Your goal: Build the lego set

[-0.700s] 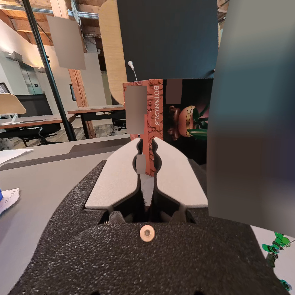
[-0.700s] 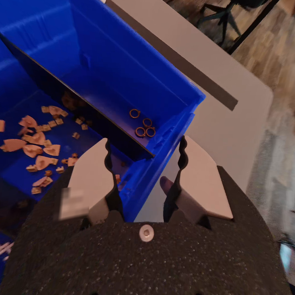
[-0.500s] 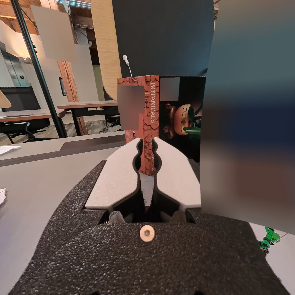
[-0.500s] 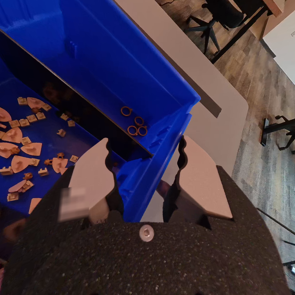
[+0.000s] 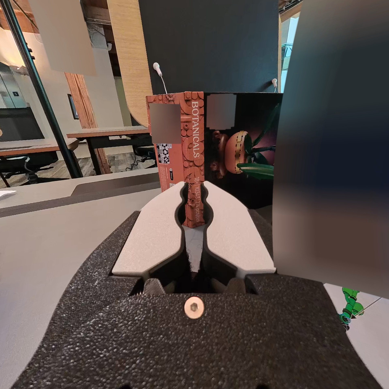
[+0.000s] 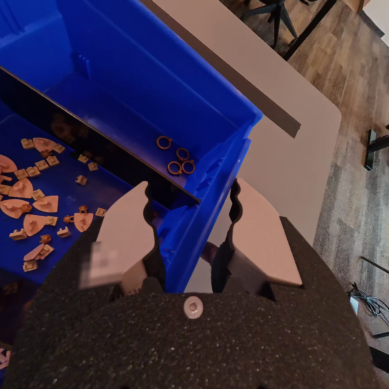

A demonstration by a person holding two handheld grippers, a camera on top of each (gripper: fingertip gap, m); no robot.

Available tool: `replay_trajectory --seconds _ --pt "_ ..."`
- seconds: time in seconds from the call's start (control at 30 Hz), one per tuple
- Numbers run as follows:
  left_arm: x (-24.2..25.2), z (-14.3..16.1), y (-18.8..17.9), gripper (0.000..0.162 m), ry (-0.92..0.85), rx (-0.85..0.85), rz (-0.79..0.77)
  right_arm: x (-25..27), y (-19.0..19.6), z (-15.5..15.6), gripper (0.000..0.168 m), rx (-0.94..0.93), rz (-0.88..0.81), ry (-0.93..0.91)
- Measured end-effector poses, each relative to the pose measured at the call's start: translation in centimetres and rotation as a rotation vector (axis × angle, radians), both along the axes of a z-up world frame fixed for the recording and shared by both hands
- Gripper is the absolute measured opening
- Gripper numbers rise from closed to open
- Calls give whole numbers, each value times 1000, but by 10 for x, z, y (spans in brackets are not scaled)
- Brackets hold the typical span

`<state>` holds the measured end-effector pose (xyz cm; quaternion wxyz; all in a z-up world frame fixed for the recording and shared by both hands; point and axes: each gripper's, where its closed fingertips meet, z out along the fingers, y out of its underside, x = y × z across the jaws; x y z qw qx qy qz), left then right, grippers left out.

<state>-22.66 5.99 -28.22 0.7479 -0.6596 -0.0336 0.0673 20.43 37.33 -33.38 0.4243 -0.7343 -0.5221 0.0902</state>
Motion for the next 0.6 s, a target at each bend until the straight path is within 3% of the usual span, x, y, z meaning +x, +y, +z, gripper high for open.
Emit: replay_trajectory --seconds 0.6 --pt "1 -6 6 12 3 -53 -1 3 3 -1 76 5 -29 -12"
